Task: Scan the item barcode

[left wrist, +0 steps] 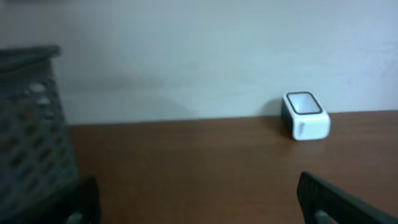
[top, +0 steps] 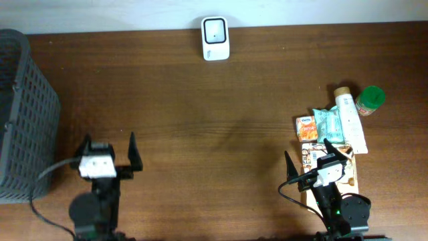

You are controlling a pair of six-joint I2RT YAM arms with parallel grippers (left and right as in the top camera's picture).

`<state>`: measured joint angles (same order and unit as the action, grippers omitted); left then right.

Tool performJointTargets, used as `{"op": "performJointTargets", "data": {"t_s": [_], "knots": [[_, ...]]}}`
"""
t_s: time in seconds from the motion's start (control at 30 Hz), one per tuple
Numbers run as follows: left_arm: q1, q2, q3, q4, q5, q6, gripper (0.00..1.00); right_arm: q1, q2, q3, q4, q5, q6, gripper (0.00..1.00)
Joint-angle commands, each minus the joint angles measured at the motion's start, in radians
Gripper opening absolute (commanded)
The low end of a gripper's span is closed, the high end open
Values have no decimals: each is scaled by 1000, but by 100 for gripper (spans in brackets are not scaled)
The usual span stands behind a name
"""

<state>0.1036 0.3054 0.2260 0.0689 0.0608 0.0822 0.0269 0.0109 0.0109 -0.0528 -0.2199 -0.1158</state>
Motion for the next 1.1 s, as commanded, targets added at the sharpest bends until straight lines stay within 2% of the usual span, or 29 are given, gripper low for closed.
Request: {"op": "performJointTargets", "data": {"t_s": [0.0, 0.2, 0.37, 1.07], "knots": [[6, -144, -106, 2, 13, 142, 99, 6, -8, -5, -4, -5, 1, 98], [6, -241, -211, -9, 9, 159, 99, 6, -8, -5, -4, -5, 1, 98], [6, -304, -218, -110, 6, 159, 99, 6, -8, -5, -4, -5, 1, 98], [-4, -300, -217, -145, 5, 159, 99, 6, -8, -5, -4, -5, 1, 98]]}}
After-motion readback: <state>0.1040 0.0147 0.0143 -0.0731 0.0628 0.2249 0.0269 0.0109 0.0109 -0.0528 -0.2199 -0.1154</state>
